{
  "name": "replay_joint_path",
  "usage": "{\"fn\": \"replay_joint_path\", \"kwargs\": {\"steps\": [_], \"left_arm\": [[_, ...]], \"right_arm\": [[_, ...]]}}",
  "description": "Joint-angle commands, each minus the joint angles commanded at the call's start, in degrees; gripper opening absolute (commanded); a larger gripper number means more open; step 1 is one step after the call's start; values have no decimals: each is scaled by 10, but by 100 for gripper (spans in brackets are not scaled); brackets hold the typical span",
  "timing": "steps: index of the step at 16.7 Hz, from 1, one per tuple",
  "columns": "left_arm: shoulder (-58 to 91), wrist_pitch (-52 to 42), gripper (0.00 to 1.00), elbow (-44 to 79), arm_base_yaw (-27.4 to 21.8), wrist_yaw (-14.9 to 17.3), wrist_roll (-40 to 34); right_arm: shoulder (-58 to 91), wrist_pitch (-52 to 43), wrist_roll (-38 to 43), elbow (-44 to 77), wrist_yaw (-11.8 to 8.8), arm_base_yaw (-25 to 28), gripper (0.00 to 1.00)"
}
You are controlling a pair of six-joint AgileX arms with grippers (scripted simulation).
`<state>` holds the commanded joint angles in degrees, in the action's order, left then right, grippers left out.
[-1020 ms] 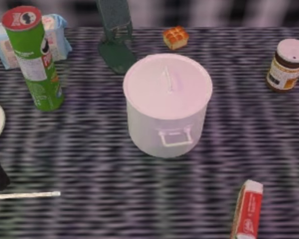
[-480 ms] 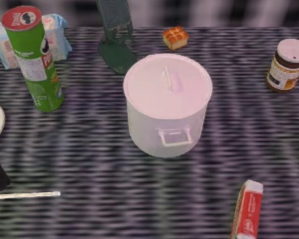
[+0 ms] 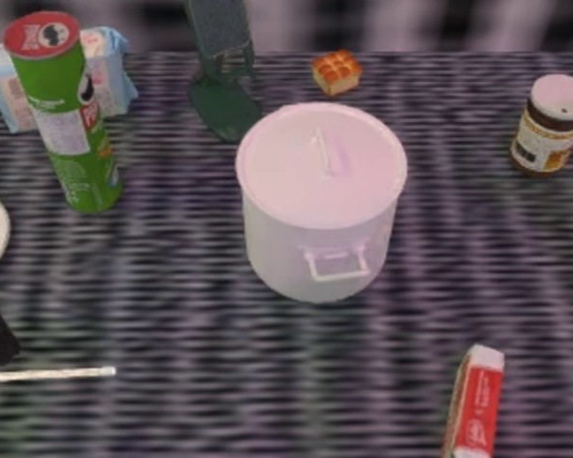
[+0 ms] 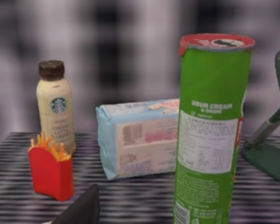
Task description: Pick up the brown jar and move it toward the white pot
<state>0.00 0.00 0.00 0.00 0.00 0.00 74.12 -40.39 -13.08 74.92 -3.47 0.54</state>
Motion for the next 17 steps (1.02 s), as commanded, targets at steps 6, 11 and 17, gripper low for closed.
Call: {"fn": "replay_joint_path", "kwargs": {"steps": [6,11,17], "left_arm": [[0,0,100,0,0,0,0],[0,0,100,0,0,0,0],[0,0,100,0,0,0,0]], "right_arm": [[361,-194,-73,363,-7,-5,100],[609,-321,-125,614,-12,-7,100],[781,-404,-163,788,-17,-7,100]]}}
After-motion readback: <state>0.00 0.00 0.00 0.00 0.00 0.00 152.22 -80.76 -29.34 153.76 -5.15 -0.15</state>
